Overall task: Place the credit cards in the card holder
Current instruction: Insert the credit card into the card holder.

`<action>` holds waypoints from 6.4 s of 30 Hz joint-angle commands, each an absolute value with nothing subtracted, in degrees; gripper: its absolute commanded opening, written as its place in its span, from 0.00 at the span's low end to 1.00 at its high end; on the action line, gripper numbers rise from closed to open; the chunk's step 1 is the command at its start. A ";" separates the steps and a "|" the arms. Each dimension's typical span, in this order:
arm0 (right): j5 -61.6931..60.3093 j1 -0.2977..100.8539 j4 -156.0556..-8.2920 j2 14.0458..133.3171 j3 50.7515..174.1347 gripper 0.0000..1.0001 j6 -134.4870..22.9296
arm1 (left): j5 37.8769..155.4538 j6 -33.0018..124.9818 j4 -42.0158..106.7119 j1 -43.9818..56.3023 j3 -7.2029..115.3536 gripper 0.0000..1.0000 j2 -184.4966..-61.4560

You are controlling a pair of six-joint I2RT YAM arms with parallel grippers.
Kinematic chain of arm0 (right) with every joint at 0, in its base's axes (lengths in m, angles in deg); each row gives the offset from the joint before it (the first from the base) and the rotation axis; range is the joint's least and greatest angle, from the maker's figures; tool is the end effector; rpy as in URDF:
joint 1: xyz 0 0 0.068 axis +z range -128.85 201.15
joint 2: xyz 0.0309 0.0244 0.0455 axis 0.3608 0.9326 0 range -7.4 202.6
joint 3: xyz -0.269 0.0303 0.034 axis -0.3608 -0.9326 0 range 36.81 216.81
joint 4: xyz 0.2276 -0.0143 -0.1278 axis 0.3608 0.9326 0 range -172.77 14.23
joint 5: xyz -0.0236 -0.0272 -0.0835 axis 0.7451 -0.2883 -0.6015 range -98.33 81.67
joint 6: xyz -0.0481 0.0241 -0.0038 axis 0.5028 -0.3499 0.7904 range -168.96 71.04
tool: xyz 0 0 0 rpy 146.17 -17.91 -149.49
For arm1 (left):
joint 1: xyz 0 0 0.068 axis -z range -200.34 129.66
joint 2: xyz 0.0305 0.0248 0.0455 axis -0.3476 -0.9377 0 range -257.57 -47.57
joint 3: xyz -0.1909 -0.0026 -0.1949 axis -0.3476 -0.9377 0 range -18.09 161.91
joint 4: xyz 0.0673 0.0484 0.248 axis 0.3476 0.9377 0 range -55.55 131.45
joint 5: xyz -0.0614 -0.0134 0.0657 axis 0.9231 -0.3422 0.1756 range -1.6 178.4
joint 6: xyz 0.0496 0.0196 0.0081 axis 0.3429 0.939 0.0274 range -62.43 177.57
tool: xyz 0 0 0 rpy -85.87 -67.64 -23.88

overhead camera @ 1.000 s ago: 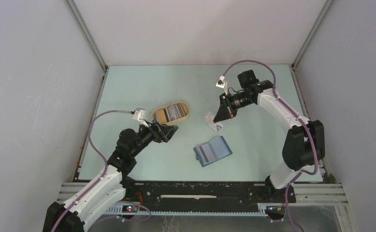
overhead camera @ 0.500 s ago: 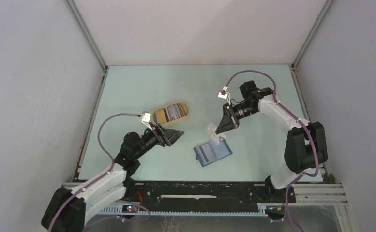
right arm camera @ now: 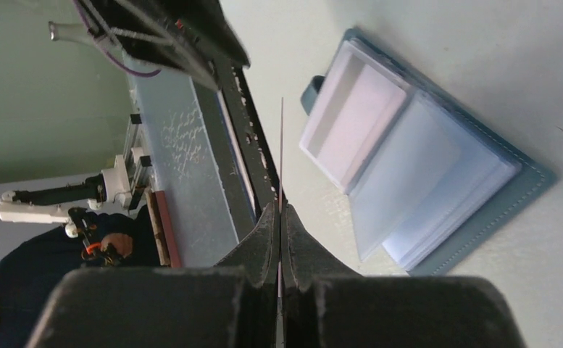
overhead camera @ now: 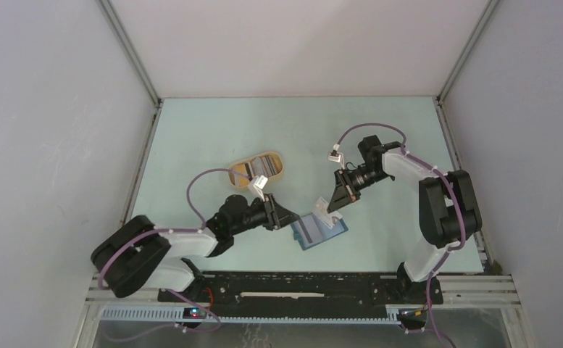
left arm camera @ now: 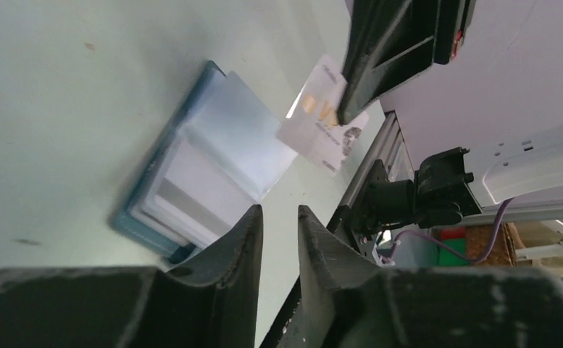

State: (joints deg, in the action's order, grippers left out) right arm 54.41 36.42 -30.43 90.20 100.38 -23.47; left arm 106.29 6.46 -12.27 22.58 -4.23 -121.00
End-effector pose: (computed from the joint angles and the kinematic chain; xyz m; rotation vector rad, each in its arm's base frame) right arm 0.2784 0.1088 0.1976 -0.9390 2.3848 1.5490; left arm 0.1578 -0.1618 0.1617 0.1085 2.0318 -1.3946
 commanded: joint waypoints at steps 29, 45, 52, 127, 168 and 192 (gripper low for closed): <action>47.21 35.38 -30.84 101.73 103.34 0.00 -27.42 | 95.31 13.22 12.31 31.33 15.87 0.13 -136.96; 44.84 37.47 -31.61 104.75 103.69 0.00 -29.06 | 95.48 13.43 14.27 31.56 16.27 0.12 -139.07; 49.59 36.93 -29.67 104.79 104.62 0.00 -27.25 | 95.36 13.54 14.71 31.52 16.27 0.12 -138.99; 48.73 40.45 -57.96 104.35 94.00 0.00 -51.57 | 93.38 10.36 24.52 30.31 11.73 0.33 -127.15; 43.50 45.68 -53.78 101.90 96.67 0.32 -49.15 | 90.41 13.54 31.62 30.67 17.21 0.20 -134.61; 32.33 60.81 -42.79 99.24 103.81 0.45 -39.08 | 94.05 10.89 19.73 28.54 10.86 0.19 -131.45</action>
